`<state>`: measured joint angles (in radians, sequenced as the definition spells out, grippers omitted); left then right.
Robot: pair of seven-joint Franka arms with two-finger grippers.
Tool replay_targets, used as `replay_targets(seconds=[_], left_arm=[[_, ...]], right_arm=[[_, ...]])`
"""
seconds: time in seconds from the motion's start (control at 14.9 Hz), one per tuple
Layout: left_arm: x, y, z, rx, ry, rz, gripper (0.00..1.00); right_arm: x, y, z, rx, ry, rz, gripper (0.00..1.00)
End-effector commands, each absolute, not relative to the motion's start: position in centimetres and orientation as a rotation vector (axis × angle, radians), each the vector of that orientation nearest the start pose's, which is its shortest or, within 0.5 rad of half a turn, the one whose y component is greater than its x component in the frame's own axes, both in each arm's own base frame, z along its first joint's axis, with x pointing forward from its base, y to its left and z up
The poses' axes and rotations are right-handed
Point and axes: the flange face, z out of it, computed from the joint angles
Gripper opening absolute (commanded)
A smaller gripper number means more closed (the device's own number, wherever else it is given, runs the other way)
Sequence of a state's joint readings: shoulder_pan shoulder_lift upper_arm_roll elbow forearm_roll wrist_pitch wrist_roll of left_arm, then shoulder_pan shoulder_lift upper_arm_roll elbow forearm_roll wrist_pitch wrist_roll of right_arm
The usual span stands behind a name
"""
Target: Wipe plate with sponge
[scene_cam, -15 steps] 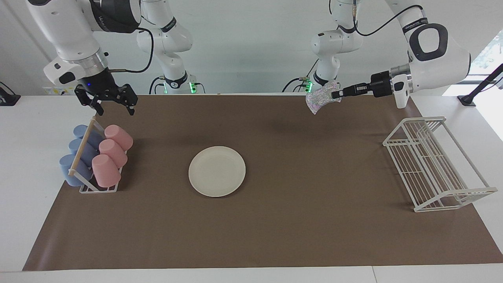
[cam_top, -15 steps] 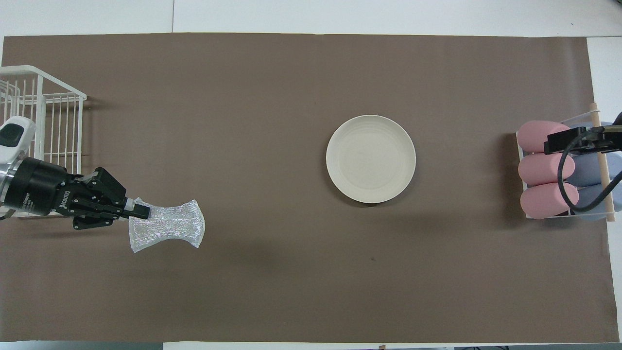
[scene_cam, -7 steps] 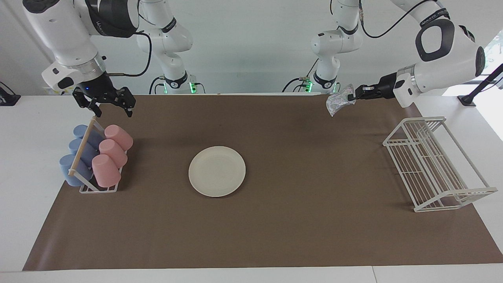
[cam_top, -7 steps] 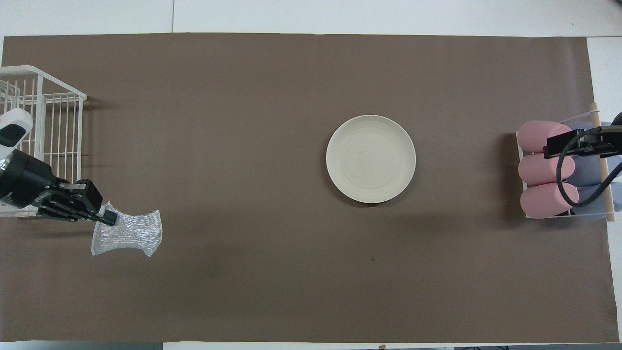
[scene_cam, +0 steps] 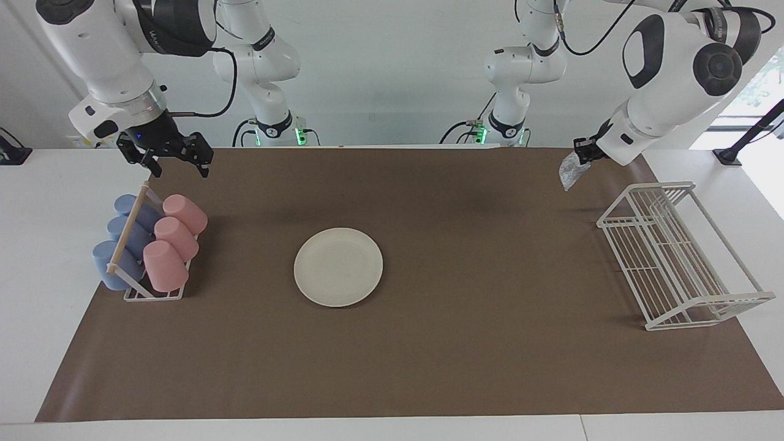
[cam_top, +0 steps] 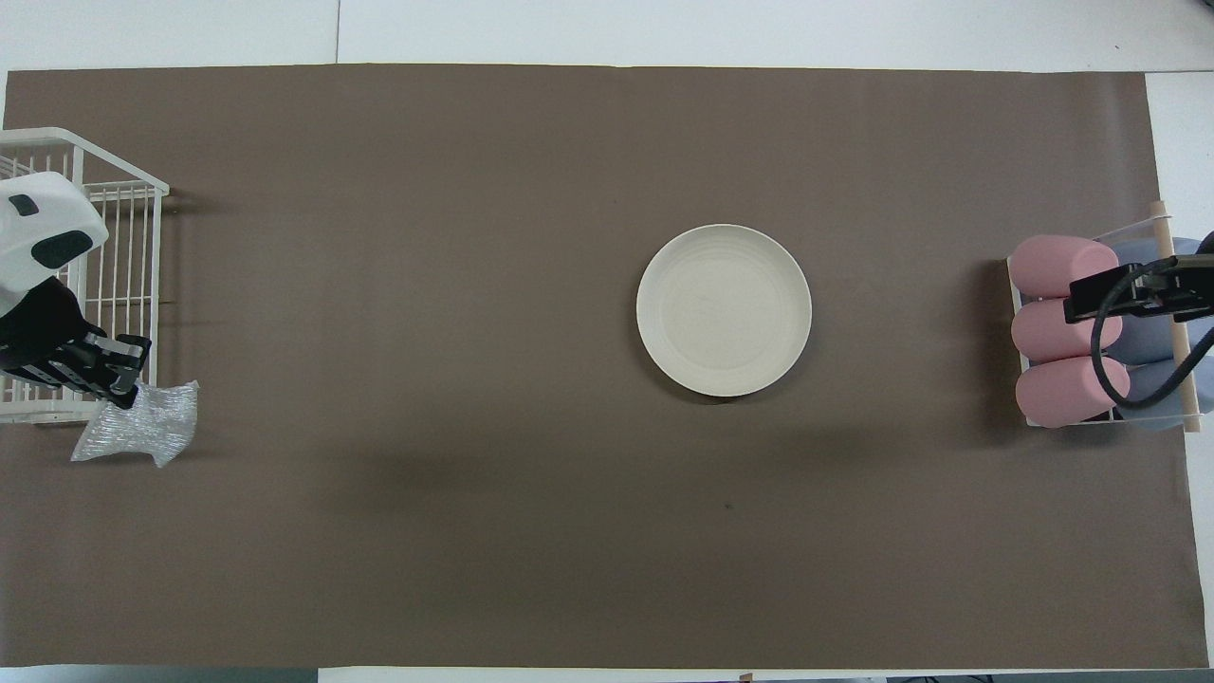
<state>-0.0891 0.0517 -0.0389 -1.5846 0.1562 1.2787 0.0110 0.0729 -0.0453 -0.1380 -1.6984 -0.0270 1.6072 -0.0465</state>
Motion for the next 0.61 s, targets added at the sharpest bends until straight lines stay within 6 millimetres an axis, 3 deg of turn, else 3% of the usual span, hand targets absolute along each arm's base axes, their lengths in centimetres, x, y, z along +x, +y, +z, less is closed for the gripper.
replay_targets(seconds=[0.0,0.27,0.54], left_arm=[[54.3,-5.3,58.5,-2.711,0.212,0.429,0.00],[56.1,-4.1,60.1,-2.453,0.230,0.208,0.00],[57.7,-3.4,57.5,-2.182,0.308,0.136,0.00]], right_arm=[[53.2,-4.7,59.6,-3.161,-0.013,0.094,1.00],[53.3,-3.4,59.9,-3.132,-0.023,0.077,1.00],[53.3,-3.3,60.0,-3.132,-0.027,0.077,1.00]])
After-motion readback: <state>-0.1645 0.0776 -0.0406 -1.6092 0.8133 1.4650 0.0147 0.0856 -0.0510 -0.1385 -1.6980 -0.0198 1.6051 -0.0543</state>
